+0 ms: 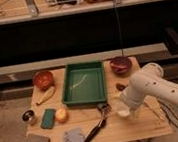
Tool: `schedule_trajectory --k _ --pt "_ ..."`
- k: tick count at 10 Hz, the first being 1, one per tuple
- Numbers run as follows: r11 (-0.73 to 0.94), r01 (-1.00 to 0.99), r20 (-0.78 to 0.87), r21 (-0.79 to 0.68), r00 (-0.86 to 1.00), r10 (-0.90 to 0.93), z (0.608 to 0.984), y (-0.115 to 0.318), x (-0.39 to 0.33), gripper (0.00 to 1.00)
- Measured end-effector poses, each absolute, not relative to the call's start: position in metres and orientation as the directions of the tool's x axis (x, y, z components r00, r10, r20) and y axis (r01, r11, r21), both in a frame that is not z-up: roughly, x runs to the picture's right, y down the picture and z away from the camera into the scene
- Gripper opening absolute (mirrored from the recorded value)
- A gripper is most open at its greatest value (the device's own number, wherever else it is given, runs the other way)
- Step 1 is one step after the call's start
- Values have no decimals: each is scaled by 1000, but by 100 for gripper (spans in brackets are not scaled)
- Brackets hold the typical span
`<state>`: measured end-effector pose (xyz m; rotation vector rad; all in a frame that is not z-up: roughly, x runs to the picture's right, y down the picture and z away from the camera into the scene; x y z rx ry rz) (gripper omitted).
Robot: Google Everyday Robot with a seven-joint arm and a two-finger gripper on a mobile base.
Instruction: Place brush in paper cup
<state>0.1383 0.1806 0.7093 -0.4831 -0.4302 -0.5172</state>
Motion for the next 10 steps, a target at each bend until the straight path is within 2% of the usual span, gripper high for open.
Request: schedule_trajectory --k 4,10 --pt "780 590 554 -209 729 -403 709 173 98 80" --pt "675 697 554 -239 669 -495 710 183 60 80"
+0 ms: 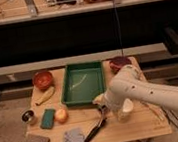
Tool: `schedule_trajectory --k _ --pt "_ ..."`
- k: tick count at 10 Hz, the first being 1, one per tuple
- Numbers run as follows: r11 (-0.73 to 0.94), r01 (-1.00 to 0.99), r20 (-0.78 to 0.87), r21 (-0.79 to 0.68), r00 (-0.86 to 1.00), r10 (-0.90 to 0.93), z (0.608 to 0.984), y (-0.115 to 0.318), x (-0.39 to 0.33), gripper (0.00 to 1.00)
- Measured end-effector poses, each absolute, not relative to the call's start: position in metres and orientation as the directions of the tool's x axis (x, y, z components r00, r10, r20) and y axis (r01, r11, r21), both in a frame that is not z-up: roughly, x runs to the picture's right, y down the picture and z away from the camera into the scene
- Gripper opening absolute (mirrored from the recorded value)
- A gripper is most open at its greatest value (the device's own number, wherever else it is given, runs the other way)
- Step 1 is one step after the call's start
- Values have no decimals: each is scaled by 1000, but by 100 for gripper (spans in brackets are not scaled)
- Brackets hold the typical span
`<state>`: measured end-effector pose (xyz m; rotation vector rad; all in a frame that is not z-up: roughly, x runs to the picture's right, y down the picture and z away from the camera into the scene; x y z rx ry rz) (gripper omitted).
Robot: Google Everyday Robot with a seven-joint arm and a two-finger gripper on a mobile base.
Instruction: Place brush in paper cup
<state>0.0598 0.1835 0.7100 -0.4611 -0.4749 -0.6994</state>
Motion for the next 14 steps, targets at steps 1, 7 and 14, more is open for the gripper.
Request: schedule_trajectory --k 1,7,14 --pt "654 715 560 -247 656 -506 713 190 54 80" --pt "556 786 600 -272 590 -541 742 242 13 80" --pt "554 781 621 -289 593 -512 783 250 12 54"
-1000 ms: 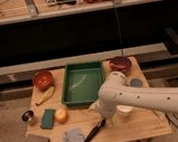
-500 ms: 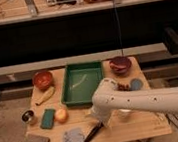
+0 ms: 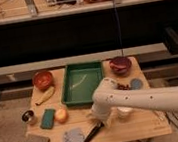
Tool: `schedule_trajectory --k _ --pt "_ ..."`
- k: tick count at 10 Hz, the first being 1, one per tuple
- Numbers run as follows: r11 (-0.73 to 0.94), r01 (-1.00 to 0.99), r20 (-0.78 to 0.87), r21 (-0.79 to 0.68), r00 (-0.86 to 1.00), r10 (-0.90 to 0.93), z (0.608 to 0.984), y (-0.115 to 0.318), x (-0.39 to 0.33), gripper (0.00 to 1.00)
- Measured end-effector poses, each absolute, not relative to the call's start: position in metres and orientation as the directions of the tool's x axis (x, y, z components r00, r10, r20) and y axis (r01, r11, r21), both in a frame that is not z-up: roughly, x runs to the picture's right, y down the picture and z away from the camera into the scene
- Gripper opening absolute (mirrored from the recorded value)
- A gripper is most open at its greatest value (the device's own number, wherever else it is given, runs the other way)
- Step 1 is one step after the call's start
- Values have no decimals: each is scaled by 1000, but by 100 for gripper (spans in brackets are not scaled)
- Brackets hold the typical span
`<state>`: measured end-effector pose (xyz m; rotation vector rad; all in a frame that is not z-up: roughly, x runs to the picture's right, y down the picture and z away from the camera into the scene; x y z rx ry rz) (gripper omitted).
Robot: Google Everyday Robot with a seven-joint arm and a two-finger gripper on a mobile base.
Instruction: Place brush in paper cup
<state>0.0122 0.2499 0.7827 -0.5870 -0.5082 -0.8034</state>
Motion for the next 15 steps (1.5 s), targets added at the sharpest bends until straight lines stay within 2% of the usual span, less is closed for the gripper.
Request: schedule_trajectory --k 1,3,5,6,11,15 --pt "551 782 624 -292 592 -510 787 253 13 46" --pt "553 786 635 -276 581 -509 794 267 14 24" --pt "549 801 644 -239 554 -528 778 276 17 5" --pt "551 802 645 -230 549 -532 770 275 20 1" --pt "579 797 661 -172 529 -533 724 242 35 0" --pt "637 770 748 -48 450 -487 648 174 59 0"
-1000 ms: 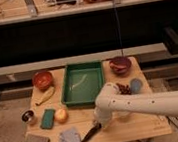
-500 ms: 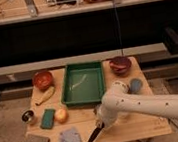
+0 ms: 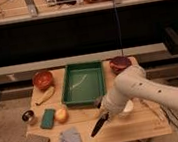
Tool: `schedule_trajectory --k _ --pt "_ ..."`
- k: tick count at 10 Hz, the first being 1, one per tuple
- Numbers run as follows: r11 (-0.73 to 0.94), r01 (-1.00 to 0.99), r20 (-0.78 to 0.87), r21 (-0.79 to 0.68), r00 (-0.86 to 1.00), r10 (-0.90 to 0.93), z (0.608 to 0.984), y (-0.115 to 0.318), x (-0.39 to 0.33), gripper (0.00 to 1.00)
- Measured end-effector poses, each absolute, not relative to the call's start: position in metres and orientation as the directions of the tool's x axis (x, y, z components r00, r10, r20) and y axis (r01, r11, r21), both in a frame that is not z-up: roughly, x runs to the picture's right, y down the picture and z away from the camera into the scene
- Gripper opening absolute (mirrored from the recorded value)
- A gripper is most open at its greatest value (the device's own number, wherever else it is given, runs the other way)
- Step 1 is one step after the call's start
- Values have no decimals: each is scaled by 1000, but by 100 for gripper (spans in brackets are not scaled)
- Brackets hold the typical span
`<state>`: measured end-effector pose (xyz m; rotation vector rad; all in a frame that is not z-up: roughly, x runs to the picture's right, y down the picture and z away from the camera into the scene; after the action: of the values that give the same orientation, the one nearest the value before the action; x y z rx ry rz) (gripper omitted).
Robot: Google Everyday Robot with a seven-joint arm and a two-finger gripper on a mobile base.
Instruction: Place brush in paper cup
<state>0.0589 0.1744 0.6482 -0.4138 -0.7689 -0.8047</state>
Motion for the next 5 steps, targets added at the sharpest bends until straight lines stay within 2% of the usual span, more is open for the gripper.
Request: schedule_trajectory --k 3,5 --pt "688 726 780 9 425 -459 612 136 98 0" --pt "733 680 784 -9 459 -417 606 118 129 0"
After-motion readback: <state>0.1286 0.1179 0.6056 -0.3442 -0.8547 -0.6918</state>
